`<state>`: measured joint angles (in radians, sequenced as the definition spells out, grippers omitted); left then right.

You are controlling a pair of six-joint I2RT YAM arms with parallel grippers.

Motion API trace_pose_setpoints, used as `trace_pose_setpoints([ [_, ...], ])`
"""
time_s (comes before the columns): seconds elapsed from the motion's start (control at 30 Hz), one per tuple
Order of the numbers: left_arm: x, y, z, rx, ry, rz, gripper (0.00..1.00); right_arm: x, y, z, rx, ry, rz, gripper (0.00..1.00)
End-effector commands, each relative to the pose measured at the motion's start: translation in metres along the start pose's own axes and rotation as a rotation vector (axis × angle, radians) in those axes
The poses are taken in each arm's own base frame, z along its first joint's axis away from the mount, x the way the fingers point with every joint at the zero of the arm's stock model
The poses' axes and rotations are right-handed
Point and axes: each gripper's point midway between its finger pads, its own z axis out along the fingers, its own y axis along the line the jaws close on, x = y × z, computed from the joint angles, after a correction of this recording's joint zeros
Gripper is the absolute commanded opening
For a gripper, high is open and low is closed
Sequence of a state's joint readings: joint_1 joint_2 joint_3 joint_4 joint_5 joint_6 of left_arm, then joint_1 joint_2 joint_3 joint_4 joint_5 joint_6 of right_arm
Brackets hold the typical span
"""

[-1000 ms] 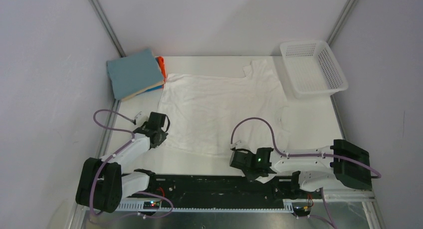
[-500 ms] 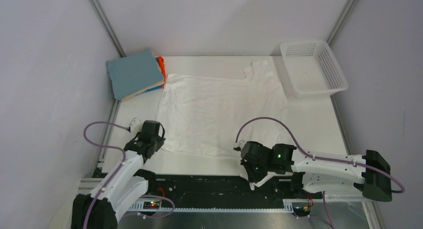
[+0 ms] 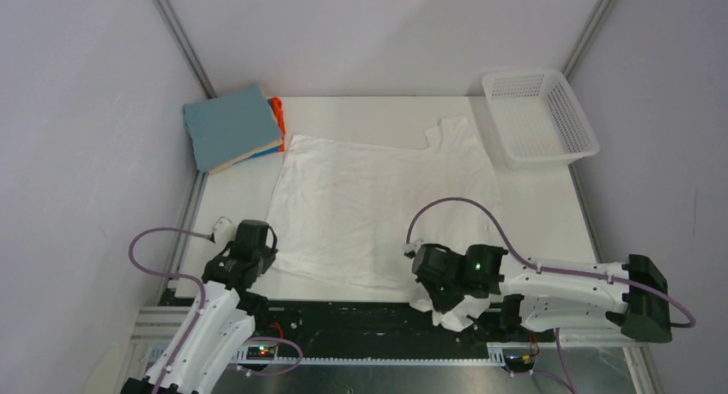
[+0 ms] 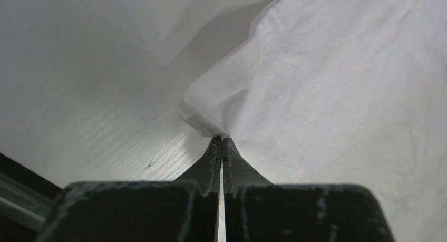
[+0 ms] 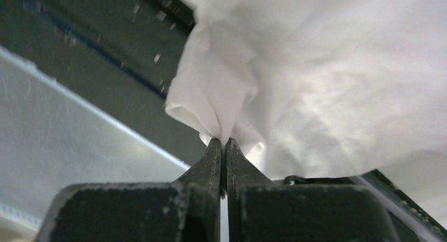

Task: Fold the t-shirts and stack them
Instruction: Grab the side of the flattened tshirt closest away from the robot with both arms, then fold the flattened tshirt in 1/3 of the way

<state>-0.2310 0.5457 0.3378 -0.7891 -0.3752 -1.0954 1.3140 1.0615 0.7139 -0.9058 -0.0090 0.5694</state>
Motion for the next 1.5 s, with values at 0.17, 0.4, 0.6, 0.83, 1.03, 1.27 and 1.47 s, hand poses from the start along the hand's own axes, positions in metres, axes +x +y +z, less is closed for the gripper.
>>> trace_pose_setpoints([
  [0.17,-0.032,-0.059,-0.001,0.038,-0.028,0.027,0.00,-0.079,-0.064,-0.039,0.184,-0.209,0.209,0.00],
  [0.4,-0.051,-0.098,0.008,0.046,-0.041,0.069,0.00,-0.130,-0.084,-0.055,0.166,-0.304,0.199,0.00],
  [0.6,-0.051,-0.109,0.027,-0.008,-0.017,0.106,0.00,-0.155,-0.122,-0.064,0.371,-0.286,0.093,0.00],
  [0.83,-0.063,-0.116,0.037,-0.041,-0.038,0.103,0.00,-0.179,-0.150,-0.058,0.453,-0.281,0.067,0.00],
  [1.03,-0.076,-0.121,0.042,-0.068,-0.072,0.094,0.00,-0.189,-0.170,-0.061,0.498,-0.291,0.086,0.00],
  [1.27,-0.079,-0.134,0.056,-0.090,-0.063,0.108,0.00,-0.209,-0.187,-0.044,0.505,-0.287,0.023,0.00],
  [1.47,-0.082,-0.140,0.066,-0.112,-0.059,0.120,0.06,-0.231,-0.226,-0.019,0.562,-0.268,0.011,0.04],
])
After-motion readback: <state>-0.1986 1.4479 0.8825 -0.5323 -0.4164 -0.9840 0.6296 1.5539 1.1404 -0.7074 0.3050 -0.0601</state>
